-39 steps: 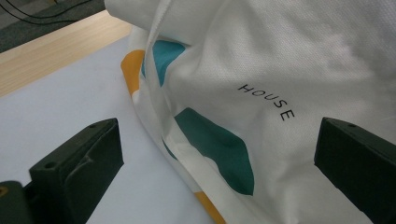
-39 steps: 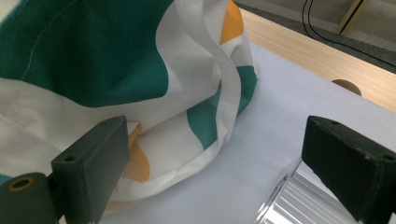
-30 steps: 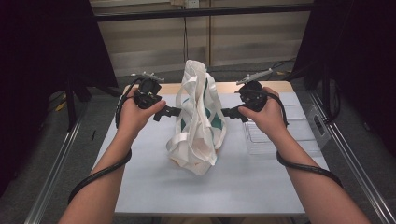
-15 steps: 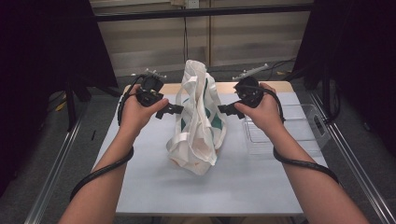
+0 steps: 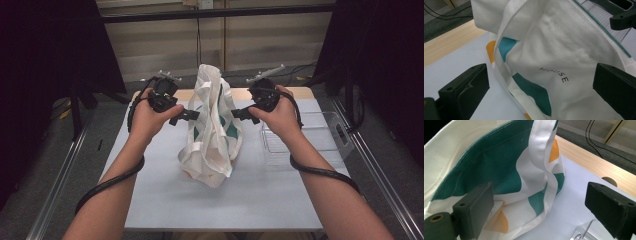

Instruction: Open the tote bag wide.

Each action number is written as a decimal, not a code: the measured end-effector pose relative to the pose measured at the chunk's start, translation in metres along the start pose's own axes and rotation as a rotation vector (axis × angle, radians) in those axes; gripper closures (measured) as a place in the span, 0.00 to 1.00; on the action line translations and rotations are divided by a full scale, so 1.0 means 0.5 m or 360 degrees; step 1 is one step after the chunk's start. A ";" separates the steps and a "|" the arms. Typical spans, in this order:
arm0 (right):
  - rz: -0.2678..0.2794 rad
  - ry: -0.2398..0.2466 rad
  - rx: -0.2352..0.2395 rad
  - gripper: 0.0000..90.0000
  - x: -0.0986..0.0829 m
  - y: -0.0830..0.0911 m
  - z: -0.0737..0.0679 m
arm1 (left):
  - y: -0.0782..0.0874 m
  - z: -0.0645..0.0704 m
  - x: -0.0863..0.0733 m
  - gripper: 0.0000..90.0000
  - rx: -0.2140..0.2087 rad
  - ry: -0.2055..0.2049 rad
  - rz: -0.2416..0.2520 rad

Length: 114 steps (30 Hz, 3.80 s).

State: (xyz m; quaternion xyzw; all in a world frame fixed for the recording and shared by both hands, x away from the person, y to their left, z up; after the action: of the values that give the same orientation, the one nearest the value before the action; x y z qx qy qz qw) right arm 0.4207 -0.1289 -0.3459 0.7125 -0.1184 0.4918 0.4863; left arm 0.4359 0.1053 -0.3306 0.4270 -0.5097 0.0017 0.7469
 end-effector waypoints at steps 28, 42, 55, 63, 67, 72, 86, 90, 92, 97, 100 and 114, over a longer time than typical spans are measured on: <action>0.0011 0.0001 0.0012 0.09 0.046 -0.007 -0.019 | -0.018 0.038 0.036 0.00 -0.0062 -0.0029 0.0000; 0.0025 0.0018 0.0021 0.09 0.061 -0.013 -0.033 | -0.020 0.044 0.042 0.01 -0.0082 0.0029 0.0009; 0.0038 0.0016 0.0017 0.09 0.075 -0.012 -0.040 | -0.029 0.067 0.050 0.00 -0.0109 0.0037 -0.0006; 0.0040 0.0017 0.0030 0.09 0.076 -0.019 -0.048 | -0.031 0.058 0.037 0.06 -0.0114 -0.0018 -0.0062; 0.0040 0.0017 0.0047 0.10 0.079 -0.023 -0.054 | -0.029 0.055 0.035 0.12 -0.0117 -0.0043 -0.0086; 0.0035 0.0031 0.0058 0.14 0.079 -0.033 -0.061 | -0.030 0.060 0.035 0.20 -0.0120 -0.0016 -0.0062; -0.0027 -0.0043 0.0152 0.53 0.067 -0.051 -0.078 | -0.020 0.075 0.037 0.63 -0.0239 0.0019 -0.0071; -0.0060 -0.0072 0.0172 0.71 0.066 -0.050 -0.084 | -0.014 0.074 0.036 0.81 -0.0252 0.0008 -0.0121; -0.0084 -0.0095 0.0193 0.78 0.065 -0.049 -0.086 | -0.015 0.072 0.032 0.86 -0.0253 0.0000 -0.0141; -0.0115 -0.0159 0.0190 0.84 0.062 -0.044 -0.085 | -0.015 0.065 0.025 0.95 -0.0255 0.0024 -0.0155; -0.0129 -0.0204 0.0185 0.86 0.057 -0.039 -0.077 | -0.012 0.062 0.023 0.98 -0.0246 0.0059 -0.0152; -0.0123 -0.0285 0.0158 0.87 0.035 -0.031 -0.038 | 0.012 0.023 0.013 0.98 -0.0176 0.0156 -0.0115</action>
State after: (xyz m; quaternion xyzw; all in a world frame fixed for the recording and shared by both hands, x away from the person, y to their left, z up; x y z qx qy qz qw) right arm 0.4280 -0.1005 -0.3396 0.7808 -0.1091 0.4123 0.4565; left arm 0.4277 0.0990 -0.3205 0.4025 -0.4562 -0.0326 0.7929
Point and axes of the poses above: each handheld gripper's, and its own axes: y roughly backward along the jaws, x roughly out of its top, z roughly to its right, the point moved 5 cm from there along -y, roughly forward along the jaws, and after that the axes turned 7 degrees about z, right-handed, at the moved point
